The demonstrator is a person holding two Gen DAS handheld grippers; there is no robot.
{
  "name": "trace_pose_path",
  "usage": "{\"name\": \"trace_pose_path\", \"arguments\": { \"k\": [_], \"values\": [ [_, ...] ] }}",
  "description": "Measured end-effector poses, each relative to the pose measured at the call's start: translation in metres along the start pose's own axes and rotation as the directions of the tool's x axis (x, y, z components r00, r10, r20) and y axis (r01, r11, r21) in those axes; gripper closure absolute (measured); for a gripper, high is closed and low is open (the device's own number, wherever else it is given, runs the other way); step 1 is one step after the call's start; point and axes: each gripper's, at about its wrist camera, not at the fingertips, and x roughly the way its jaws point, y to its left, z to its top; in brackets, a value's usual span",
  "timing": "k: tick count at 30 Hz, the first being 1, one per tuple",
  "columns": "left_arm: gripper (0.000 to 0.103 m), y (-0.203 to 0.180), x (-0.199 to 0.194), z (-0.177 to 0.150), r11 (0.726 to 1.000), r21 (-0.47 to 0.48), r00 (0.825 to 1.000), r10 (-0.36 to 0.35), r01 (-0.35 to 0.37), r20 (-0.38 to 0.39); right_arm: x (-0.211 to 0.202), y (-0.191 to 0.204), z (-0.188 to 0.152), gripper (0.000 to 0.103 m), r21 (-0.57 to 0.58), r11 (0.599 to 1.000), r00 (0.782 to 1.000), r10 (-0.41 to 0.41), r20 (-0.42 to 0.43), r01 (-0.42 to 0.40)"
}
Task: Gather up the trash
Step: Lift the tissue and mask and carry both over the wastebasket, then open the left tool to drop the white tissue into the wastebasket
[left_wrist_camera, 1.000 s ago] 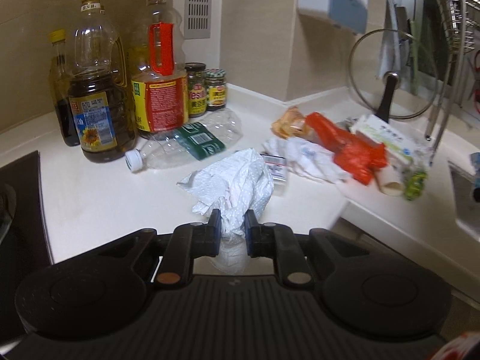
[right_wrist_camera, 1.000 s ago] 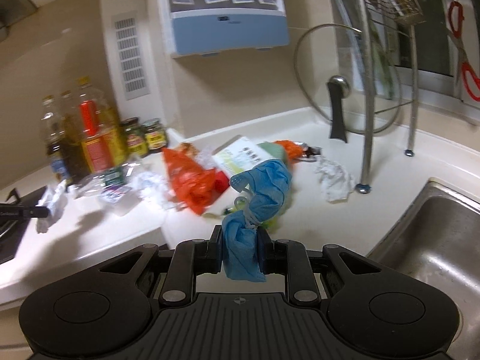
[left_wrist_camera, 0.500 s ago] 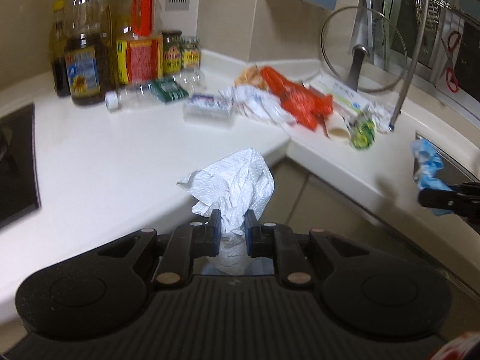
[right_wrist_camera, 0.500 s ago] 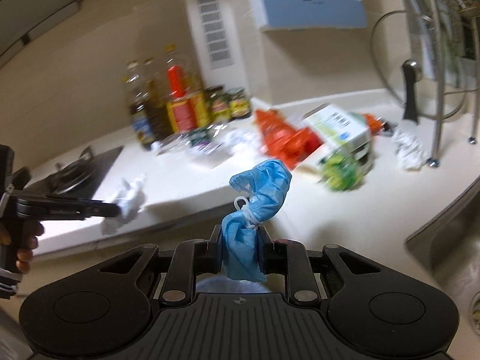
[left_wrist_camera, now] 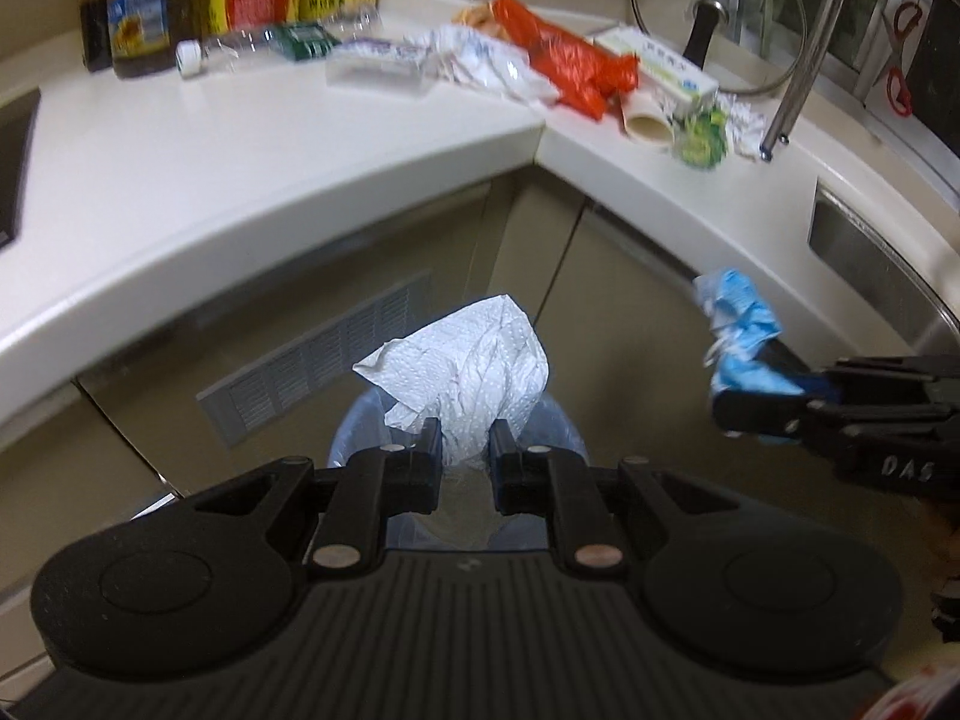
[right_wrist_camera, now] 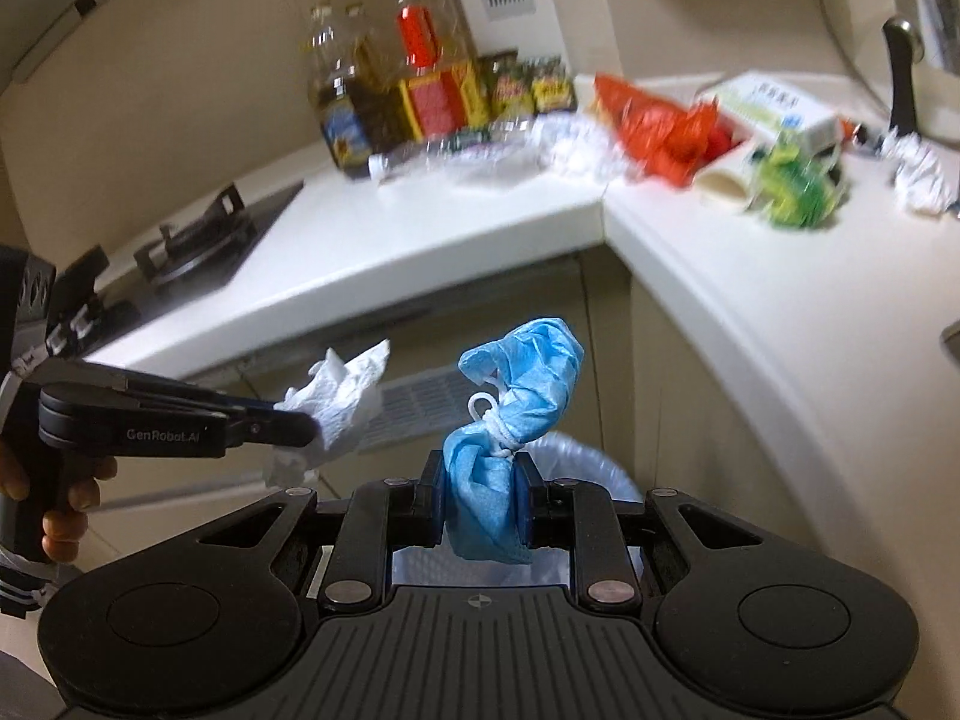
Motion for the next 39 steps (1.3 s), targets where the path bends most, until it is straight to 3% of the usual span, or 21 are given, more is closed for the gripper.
{"name": "trace_pose_path", "arguments": {
  "k": [13, 30, 37, 39],
  "values": [
    [0.089, 0.014, 0.082, -0.009, 0.999, 0.011, 0.988, -0.047, 0.049, -0.147, 0.076, -0.015, -0.031, 0.08, 0.073, 0.995, 0.991, -0.059, -0.121, 0.068],
    [0.083, 0.029, 0.163, -0.011, 0.995, 0.074, 0.981, -0.059, 0.074, -0.183, 0.112, -0.046, -0.037, 0.08, 0.155, 0.974, 0.98, -0.142, -0.137, 0.163],
    [0.045, 0.027, 0.176, -0.014, 0.993, 0.093, 0.982, -0.048, 0.066, -0.185, 0.11, -0.047, -0.041, 0.08, 0.174, 0.97, 0.979, -0.147, -0.144, 0.171],
    [0.044, 0.027, 0.176, -0.015, 0.993, 0.097, 0.983, -0.045, 0.063, -0.179, 0.11, -0.047, -0.041, 0.08, 0.175, 0.97, 0.979, -0.145, -0.145, 0.17]
  ]
}}
